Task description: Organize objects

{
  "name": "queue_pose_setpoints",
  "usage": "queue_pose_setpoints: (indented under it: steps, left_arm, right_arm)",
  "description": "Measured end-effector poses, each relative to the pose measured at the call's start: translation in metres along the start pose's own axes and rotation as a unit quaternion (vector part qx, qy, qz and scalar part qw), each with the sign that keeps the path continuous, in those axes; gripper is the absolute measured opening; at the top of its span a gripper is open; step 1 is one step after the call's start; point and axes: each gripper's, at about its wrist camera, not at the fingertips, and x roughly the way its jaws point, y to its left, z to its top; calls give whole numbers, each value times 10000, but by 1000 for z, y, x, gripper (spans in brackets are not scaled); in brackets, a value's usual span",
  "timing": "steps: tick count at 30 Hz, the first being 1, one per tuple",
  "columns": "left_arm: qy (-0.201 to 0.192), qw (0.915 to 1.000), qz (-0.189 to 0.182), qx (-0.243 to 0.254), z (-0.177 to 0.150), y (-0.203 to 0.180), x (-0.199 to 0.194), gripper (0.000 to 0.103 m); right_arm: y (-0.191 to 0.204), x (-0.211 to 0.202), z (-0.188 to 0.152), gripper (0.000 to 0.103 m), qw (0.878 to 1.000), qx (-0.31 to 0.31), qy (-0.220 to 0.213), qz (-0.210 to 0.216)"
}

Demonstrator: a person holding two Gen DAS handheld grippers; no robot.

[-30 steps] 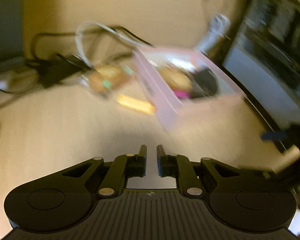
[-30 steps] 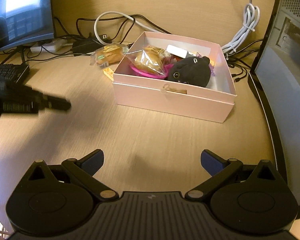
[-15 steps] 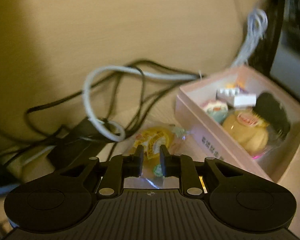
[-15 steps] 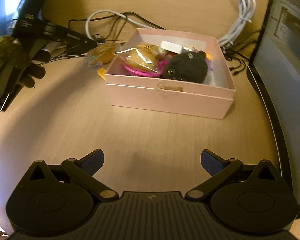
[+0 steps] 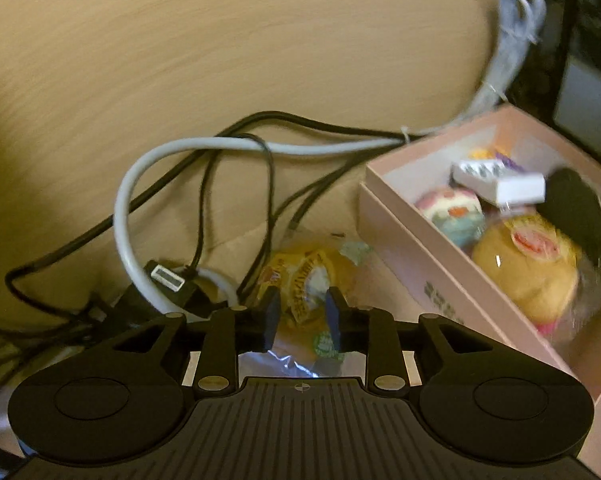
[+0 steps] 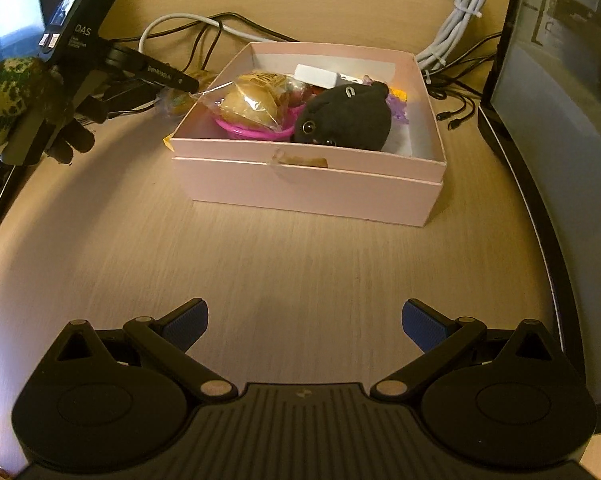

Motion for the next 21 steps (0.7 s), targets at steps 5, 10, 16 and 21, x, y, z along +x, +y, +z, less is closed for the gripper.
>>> queue_pose_setpoints:
  steps: [5, 10, 16, 21]
  left_arm:
    - [-57, 9999, -9, 96, 0, 3, 4, 39]
    - [155, 9982, -156, -556, 0, 13, 6, 51]
    - [356, 9983, -260, -375, -17, -4, -14, 54]
    - [340, 9963, -523, -587, -53, -19, -49, 54]
  right_arm:
    - [-3, 4, 0, 103, 9999, 84, 67, -26]
    - [-4, 0, -2, 103, 9999, 116, 52, -19]
    - [-5, -2, -7, 103, 9999, 166, 41, 1]
    - [-2, -6, -9, 103, 9999, 110, -19, 57]
